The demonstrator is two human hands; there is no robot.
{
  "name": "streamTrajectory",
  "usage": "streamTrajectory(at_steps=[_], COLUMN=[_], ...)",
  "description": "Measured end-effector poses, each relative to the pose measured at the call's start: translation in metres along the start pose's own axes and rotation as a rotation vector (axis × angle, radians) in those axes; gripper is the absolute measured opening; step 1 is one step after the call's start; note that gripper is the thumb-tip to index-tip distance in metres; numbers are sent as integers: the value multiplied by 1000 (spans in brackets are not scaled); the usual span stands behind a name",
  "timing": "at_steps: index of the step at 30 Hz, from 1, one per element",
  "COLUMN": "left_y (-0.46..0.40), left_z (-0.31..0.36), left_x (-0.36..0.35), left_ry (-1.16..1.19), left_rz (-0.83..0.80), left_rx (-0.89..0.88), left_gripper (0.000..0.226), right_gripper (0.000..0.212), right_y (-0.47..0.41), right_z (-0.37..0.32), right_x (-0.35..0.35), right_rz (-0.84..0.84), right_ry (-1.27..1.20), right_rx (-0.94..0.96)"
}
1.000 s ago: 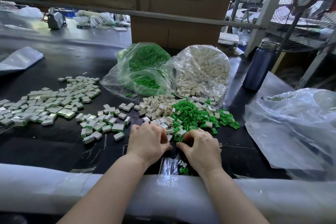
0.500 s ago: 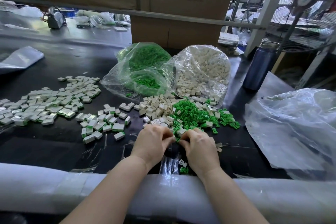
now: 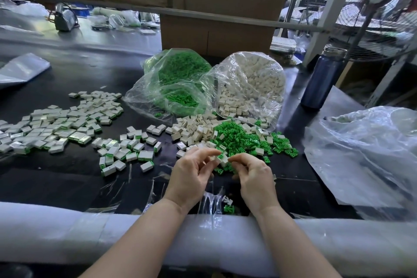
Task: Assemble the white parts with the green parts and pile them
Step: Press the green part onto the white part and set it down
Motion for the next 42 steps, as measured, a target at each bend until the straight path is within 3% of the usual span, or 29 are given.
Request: streamTrajectory(at_steps=[5,10,17,20,25,31,34,37,42], left_y=[2,3,2,3,1,2,4,8,6], left_z=[-7,-24,-28,-28,-23,-25,-27,-22,-22], left_x=[-12,-13,-17,-18,-9,8,-4,-23,-24], left_ry=[91,201,276,268,317,491,605,467,413], left_rz=[-128,-125,-136,-141,-62,100,-29,-217,-216], left_rx=[79,225,252,253,214,256,333,325,293], left_gripper=[16,20,14,15,14,10,7,11,16], right_gripper=[11,17,15,13,25,24,25,24,22], right_y=[0,-1,1,0,0,0,0,0,0], right_z=[4,5,4,1,-2,0,-1,0,-1], right_x=[2,6,3,3,5,3,3,4,2], right_rz=[21,35,-11,-22,-9,-18,-17,-10,-34], right_ry=[-72,-152,-416,-392,-413,-374,-363,-371,-387], right_rx=[-26,-50,-98,-70,-36,-35,-32,-33,-29])
Point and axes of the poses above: each hand's wrist, its own y-axis away from the middle knuckle, its own x-axis out of the back of the hand, z = x × y, the point moved 9 cm from there along -y, towards the middle knuckle, and after that the axes turned 4 degrees about -y, right-handed, at the moved point
